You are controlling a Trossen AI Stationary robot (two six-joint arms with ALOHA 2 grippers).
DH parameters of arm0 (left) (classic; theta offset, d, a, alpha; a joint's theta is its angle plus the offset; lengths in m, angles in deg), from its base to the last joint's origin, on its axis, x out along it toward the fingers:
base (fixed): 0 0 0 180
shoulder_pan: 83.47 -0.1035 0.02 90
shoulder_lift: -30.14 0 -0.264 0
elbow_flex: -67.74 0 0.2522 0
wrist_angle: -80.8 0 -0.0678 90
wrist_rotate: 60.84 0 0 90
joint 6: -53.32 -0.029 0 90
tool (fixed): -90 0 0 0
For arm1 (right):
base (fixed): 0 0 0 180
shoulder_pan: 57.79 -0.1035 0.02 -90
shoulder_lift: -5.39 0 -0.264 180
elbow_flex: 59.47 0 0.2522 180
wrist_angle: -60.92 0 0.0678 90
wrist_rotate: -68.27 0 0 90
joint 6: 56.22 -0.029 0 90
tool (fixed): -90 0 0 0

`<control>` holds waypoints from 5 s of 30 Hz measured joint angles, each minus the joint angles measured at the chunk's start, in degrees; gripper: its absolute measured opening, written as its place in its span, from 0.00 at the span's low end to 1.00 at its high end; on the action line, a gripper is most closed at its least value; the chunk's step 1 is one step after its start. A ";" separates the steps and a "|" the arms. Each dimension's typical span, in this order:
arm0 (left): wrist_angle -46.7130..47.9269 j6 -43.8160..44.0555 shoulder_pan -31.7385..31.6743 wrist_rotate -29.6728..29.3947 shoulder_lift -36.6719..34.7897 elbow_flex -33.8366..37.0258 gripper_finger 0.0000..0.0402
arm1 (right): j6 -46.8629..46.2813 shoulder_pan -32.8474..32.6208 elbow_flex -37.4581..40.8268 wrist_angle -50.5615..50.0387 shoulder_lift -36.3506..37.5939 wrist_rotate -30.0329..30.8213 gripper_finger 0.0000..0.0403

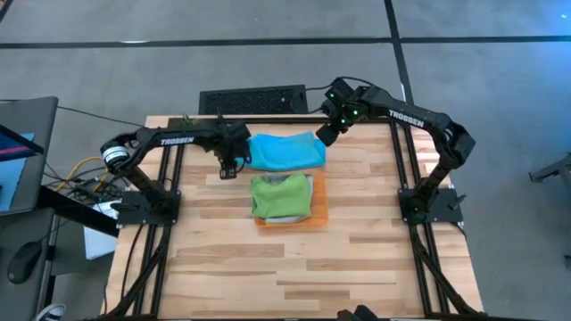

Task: Sort microfiber towel by color & place in baskets
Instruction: Fold the blue towel

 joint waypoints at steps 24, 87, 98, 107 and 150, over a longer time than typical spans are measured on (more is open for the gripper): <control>-16.41 -8.62 0.00 -9.38 0.24 10.40 0.35 | -0.01 0.00 0.00 0.47 0.00 0.13 0.42; -22.88 -41.21 9.46 -16.04 11.88 -24.46 0.00 | -1.64 0.42 -0.02 0.34 8.20 4.68 0.42; -16.84 -40.79 10.32 -16.81 22.05 -39.66 0.00 | -1.47 0.44 -0.02 0.31 8.22 4.68 0.42; -17.63 -41.63 12.28 -16.03 28.37 -41.39 0.00 | 1.61 0.55 -0.02 -2.76 9.54 4.69 0.42; -7.48 -15.58 17.34 -11.64 33.31 -60.50 0.25 | 5.42 3.65 -0.04 -5.94 16.37 5.11 0.42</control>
